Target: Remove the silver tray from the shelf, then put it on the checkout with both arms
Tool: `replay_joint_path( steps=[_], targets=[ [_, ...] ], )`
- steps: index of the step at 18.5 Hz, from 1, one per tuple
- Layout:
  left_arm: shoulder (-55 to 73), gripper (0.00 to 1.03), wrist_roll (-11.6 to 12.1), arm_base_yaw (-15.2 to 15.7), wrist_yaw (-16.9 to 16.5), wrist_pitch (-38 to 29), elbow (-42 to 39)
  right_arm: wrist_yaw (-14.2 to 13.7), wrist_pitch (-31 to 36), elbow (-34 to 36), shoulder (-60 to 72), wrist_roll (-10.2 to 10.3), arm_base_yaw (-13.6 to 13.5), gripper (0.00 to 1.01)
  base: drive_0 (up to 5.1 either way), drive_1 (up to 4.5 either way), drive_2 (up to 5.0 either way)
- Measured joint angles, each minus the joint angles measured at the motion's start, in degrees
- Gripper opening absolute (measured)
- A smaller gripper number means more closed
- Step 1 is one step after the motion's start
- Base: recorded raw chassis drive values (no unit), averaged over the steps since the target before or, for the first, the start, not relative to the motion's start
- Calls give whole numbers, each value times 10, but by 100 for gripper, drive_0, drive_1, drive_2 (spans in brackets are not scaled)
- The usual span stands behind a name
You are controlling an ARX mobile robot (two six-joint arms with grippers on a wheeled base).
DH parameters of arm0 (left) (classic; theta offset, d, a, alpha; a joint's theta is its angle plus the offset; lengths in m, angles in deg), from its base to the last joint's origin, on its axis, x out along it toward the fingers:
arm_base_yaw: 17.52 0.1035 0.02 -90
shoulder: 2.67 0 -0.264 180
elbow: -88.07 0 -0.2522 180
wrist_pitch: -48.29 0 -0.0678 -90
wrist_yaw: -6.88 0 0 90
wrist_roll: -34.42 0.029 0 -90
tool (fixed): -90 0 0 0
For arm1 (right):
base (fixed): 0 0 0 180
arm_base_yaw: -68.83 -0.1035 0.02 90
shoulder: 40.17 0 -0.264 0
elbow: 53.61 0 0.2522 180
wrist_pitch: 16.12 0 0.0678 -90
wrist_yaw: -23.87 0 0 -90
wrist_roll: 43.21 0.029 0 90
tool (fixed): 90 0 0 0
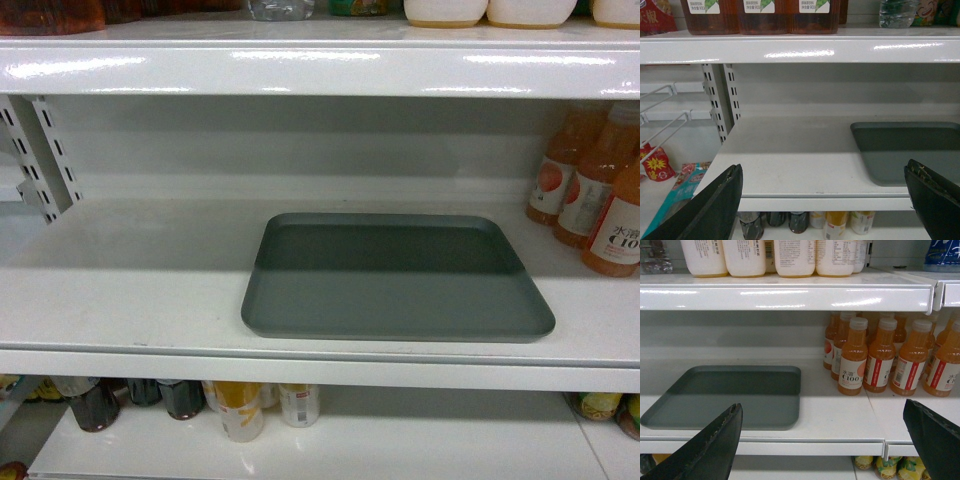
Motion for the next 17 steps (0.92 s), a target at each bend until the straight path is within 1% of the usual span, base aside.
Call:
replay_joint_path(
  steps=[5,6,7,8,9,10,11,12,13,14,15,16,17],
  targets=[
    [0,98,0,0,2,2,0,0,0,0,0,0,0,98,0,0,0],
    [47,98,-24,-35,76,86,31,43,-54,-16,21,0,15,98,0,0,0],
    [156,98,-56,-71,140,92,63,95,-39,-30,114,-1,32,98,0,0,0],
    [245,98,-71,-82,140,41,73,124,12,-37,201,1,32,98,0,0,0],
    [328,98,-81,-82,134,-17,73,133,76,-37,281,0,17,98,0,0,0],
    [421,98,-91,-81,118,-79,82,136,144,-45,374,1,0,98,0,0,0],
    [531,98,-100,-87,94,-157,103,138,210,-60,469,4,-18,98,0,0,0],
    [622,98,-103,-96,90,-217,123,144,277,-86,575,14,-35,98,0,0,0],
    [707,98,-108,-104,86,-270,148,152,328,-111,663,26,-46,98,0,0,0],
    [786,98,-113,-115,85,-311,178,163,368,-137,747,40,-54,98,0,0,0],
    [866,98,-115,-127,90,-342,215,166,398,-166,826,56,-61,98,0,0,0],
    [927,98,-120,-135,85,-348,250,167,417,-205,911,68,-60,98,0,0,0],
    [972,98,-122,-143,85,-354,277,165,422,-232,963,79,-59,98,0,0,0]
  ],
)
